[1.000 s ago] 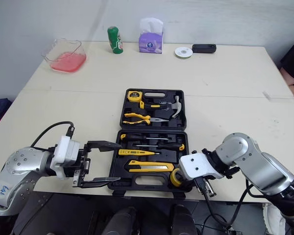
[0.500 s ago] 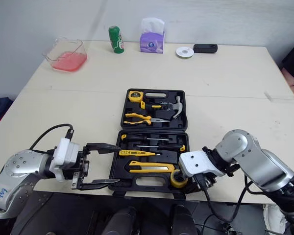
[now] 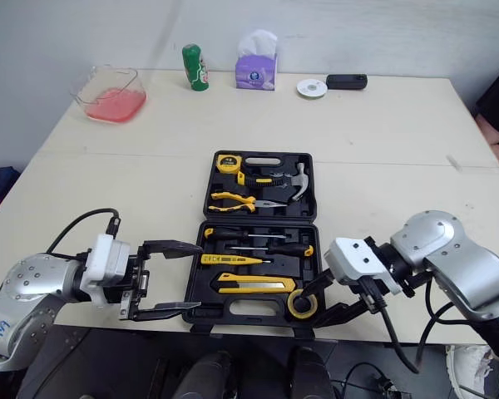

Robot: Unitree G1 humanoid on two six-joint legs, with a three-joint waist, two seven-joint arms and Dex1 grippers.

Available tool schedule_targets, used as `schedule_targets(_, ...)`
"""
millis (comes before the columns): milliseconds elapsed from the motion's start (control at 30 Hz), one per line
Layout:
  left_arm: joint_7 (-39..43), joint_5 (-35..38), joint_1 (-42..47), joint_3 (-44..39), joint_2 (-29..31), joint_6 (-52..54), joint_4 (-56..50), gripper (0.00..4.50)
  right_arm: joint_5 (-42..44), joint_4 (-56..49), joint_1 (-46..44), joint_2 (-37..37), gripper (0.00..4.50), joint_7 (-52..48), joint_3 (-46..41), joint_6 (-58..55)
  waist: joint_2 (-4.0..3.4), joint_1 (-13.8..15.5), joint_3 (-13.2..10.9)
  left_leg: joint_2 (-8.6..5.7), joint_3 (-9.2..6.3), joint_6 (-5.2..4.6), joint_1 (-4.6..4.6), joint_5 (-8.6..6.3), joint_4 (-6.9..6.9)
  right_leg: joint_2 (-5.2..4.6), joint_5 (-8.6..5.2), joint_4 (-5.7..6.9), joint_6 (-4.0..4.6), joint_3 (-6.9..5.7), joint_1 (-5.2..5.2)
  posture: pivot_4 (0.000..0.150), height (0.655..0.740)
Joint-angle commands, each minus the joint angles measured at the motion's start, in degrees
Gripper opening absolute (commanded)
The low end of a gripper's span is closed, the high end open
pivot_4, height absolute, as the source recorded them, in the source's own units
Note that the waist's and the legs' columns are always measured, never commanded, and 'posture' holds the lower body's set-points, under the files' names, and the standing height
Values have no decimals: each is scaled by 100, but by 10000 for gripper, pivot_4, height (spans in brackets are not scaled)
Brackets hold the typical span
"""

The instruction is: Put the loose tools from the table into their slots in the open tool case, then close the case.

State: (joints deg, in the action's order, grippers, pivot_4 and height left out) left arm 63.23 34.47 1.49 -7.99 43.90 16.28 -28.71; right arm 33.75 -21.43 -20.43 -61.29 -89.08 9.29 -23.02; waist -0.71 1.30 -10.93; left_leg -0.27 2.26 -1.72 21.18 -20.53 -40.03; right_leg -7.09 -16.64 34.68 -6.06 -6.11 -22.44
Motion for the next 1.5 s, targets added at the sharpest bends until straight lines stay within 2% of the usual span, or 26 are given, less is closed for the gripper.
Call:
schedule_targets(33,-13,44,38,-92,31,-74,-67,45000,441,-57,204,312,16962,206,-420,-91,0,2,0,0,0,0,0,0,0,0,0,1,0,0,0,1500,7400)
schedule_targets(67,-9,45,67,-80,30,-69,-55,45000,466,-62,293,442,14418,311,-459,-70,0,3,0,0,0,0,-1,0,0,0,0,1,0,0,1,1500,7400)
schedule_targets(167,24,47,120,-60,44,-67,-32,45000,369,-8,480,744,505,405,-483,107,0,3,0,0,0,0,0,0,0,0,0,3,0,0,0,1500,7400)
schedule_targets(467,78,45,270,-59,66,-29,48,45000,-171,546,702,1447,505,549,-261,741,1,1,0,0,2,0,-1,0,0,34,0,4,0,4,-1,1500,7400)
schedule_targets(633,143,58,245,-43,94,-18,19,45000,-657,1084,916,1768,505,515,-55,1384,1,-3,0,2,2,0,-2,0,1,37,0,5,0,6,-1,1500,7400)
schedule_targets(767,226,35,207,-47,113,-68,4,45000,-1194,1711,1085,1750,505,318,107,2194,1,0,0,0,3,0,-2,0,0,37,0,4,0,5,1,1500,7400)
schedule_targets(1100,216,11,168,-64,171,-64,-4,45000,-1193,2547,1269,1748,505,304,135,2133,14,2,9,2,-2,0,-25,0,0,34,0,-2,0,7,24,1500,7400)
schedule_targets(1233,229,-8,181,-61,195,-71,27,45000,-1077,2639,1249,1807,505,277,115,2011,15,8,10,6,-15,-4,-100,-22,9,-3,-3,-58,4,-3,111,1500,7400)
schedule_targets(1300,223,-8,183,-63,211,-51,25,45000,-981,2636,1242,1860,505,300,57,1992,17,5,11,4,-15,-9,-99,-26,9,-11,-2,-62,4,-3,111,1500,7400)
schedule_targets(1367,206,49,170,-100,274,76,13,45000,-621,2446,1204,1941,505,297,-97,1799,18,4,11,3,-15,-10,-98,-29,9,-14,-2,-64,4,-2,109,1500,7400)
schedule_targets(1500,-11,215,133,-425,303,295,91,45000,1,1373,1193,1695,505,449,-414,1086,-5,-1,-3,0,-13,-12,-87,-29,8,-21,-2,-61,3,-2,96,1500,7400)
